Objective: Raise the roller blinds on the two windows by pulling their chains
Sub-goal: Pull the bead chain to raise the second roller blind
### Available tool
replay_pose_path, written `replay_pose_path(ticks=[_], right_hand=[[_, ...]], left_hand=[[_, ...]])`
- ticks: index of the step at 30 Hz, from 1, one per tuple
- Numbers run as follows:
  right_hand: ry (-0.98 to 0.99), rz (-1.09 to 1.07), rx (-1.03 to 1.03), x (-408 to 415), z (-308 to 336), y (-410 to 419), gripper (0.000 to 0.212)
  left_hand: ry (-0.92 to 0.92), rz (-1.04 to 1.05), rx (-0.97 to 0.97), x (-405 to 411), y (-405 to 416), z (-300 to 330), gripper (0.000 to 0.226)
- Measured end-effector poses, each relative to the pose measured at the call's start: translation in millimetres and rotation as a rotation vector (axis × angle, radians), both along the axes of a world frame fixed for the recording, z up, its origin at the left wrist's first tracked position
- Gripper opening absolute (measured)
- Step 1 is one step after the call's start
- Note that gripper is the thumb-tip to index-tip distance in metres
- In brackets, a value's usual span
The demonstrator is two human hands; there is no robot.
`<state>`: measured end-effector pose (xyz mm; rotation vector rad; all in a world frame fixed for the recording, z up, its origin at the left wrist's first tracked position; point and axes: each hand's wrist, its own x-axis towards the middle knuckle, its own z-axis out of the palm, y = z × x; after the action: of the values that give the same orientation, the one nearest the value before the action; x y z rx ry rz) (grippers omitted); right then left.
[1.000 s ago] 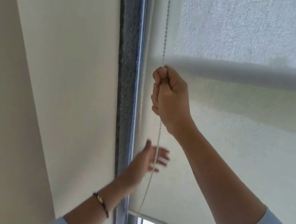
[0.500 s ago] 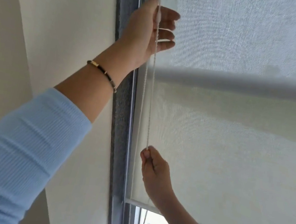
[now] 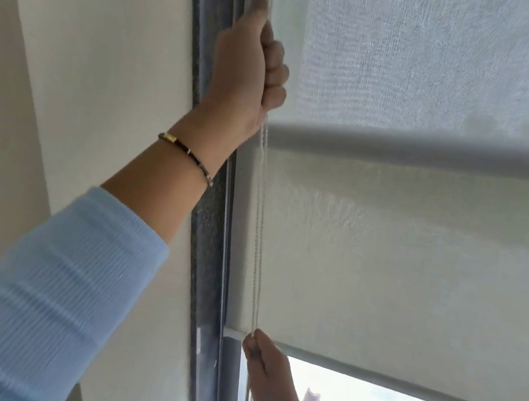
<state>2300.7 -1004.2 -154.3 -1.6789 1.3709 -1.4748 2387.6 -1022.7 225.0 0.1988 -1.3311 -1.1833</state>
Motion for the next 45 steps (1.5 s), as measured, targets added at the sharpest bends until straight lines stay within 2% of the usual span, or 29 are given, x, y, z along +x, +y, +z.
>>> replay_pose_path(ticks=[5,8,10,14,17,21,26,29,34,41,45], right_hand=[[-0.116,0.156,0.261,-0.1,-12.2,8.2,0.030],[-0.234,0.290,0.298,-4.9,9.4,11.0,0.008],[-0.328,0.336,0.315,-11.5,35.5,11.1,0.032],[-0.336,0.347,0.172,-27.0,90.1,7.5,0.047],[-0.388,0.273,0.013,-35.3,136.8,2.6,0.042],[-0.413,0.308,-0.112,-42.5,205.7,-0.5,0.039],[-0.296,0.437,-0.166,-27.1,274.8,8.7,0.039],[-0.258,0.473,-0.159,-8.3,290.6,12.4,0.039],[-0.439,0.517,-0.156,16.1,300.4,15.7,0.042],[-0.551,0.417,-0.189,25.1,319.4,6.2,0.037],[-0.522,0.373,-0.205,26.8,311.9,0.7,0.032]], left_hand=[[0.040,0.027,0.043,13.2,5.9,-39.0,0.053],[0.039,0.034,0.077,23.2,1.0,-63.6,0.054],[0.032,0.030,0.095,28.1,-1.5,-82.3,0.054],[0.007,0.029,0.135,29.3,-0.5,-124.3,0.055],[-0.001,0.008,0.149,22.8,6.8,-154.9,0.053],[-0.020,0.017,0.209,15.1,16.2,-192.3,0.049],[-0.037,-0.013,0.282,11.7,22.5,-232.8,0.046],[-0.060,-0.002,0.274,9.6,24.1,-251.2,0.048],[-0.093,0.023,0.339,5.0,25.2,-276.7,0.055],[-0.188,0.087,0.425,12.2,23.3,-320.6,0.049],[-0.247,0.088,0.472,14.4,25.9,-345.3,0.058]])
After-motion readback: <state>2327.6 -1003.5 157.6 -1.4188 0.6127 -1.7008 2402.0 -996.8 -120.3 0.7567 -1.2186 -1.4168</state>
